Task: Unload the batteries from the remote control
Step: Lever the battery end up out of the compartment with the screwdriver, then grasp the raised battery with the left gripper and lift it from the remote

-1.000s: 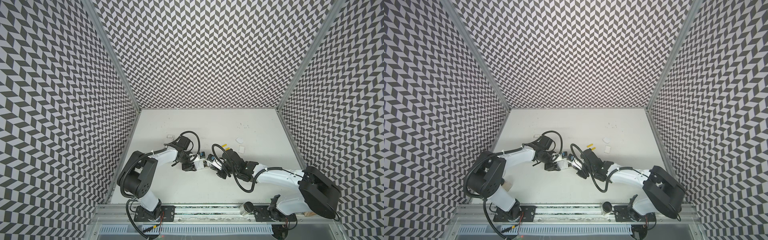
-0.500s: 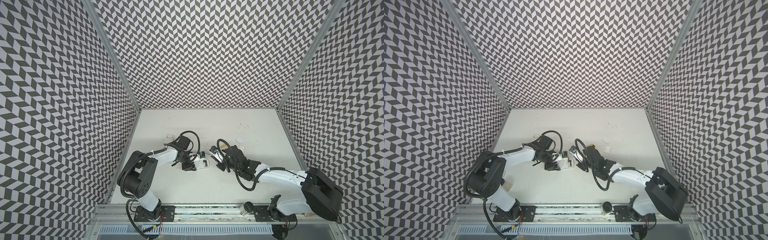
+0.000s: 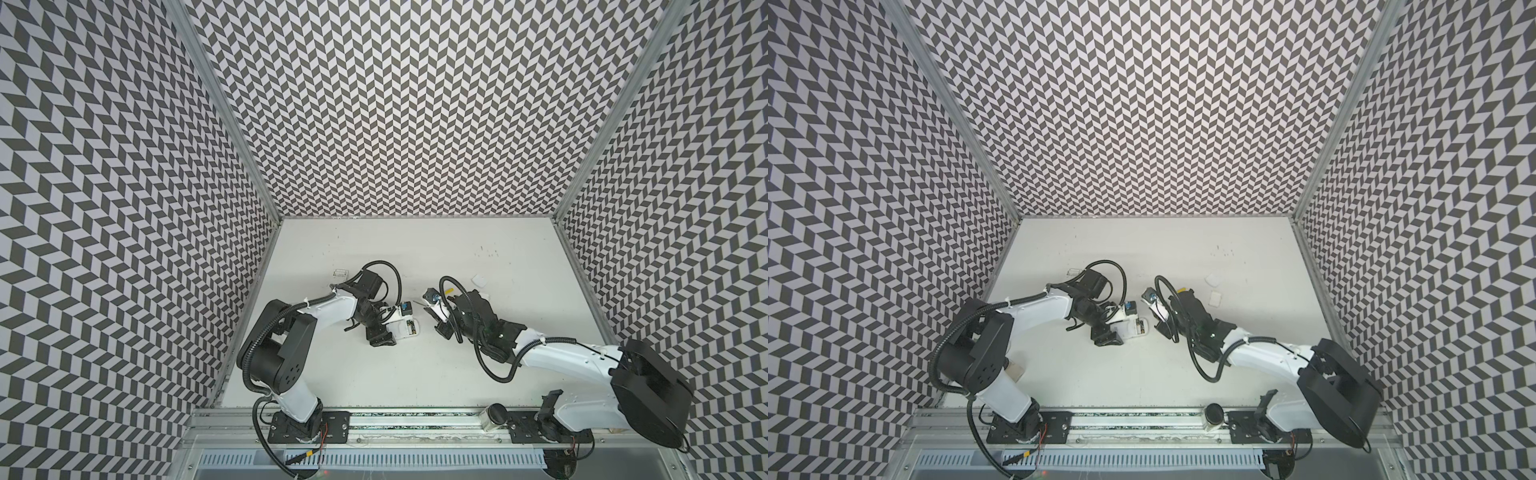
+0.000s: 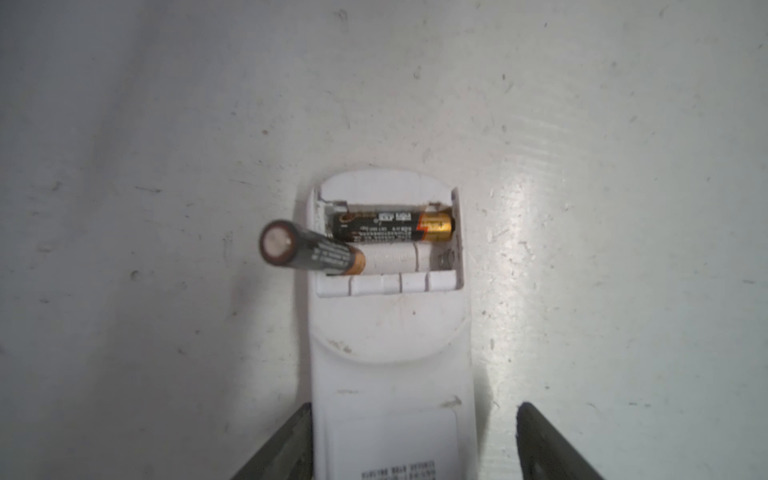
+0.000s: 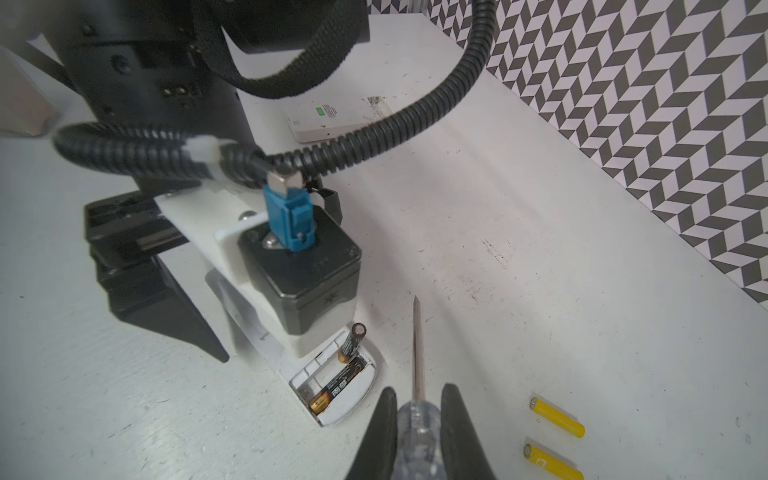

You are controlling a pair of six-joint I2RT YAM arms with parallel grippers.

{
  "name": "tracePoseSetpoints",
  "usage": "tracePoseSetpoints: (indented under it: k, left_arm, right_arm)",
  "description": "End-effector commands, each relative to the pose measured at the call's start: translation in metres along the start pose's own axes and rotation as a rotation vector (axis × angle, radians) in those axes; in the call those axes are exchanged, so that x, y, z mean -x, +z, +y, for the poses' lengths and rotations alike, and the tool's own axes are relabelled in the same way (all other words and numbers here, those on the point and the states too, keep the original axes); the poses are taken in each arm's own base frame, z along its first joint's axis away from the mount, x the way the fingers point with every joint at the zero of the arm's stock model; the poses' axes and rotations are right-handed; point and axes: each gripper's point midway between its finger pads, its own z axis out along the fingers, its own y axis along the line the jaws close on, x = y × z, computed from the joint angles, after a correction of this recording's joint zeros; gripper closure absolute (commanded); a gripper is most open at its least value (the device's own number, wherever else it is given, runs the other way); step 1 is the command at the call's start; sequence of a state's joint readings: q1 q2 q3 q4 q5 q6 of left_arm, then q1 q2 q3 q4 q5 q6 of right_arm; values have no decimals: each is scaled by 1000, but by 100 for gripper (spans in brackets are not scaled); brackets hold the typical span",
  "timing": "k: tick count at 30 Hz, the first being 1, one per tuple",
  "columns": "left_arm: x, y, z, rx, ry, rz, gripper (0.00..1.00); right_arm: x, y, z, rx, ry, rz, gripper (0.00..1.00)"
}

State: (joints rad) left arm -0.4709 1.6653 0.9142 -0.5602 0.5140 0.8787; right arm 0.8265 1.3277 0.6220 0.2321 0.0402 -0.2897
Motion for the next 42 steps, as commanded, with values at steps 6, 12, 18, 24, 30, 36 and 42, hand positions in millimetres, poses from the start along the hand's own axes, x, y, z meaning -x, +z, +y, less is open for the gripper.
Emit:
tracePoseSetpoints:
  k: [6,12,18,24,30,36,42]
  left_arm:
    - [63,-17,16,-40,-45,-211,23]
    - [74,-15,31,-15,-4,-235,29]
    - [76,-8,34,-21,-15,-240,42]
    - [69,0,30,-34,-28,-216,53]
    - [62,2,27,-34,-37,-202,62]
    - [58,3,25,-28,-35,-202,67]
    - [60,2,24,-30,-35,-209,75]
  right_arm:
    - [9,-19,-18,-35,77,-78,100]
    - [1,-31,-25,-59,105,-78,100]
    - [-7,-37,-27,-68,115,-75,100]
    - [-9,-36,-28,-65,110,-69,100]
    - [-11,-36,-30,-69,105,-63,100]
    - [-10,-35,-34,-75,106,-62,100]
    - [-9,-36,-36,-81,103,-62,100]
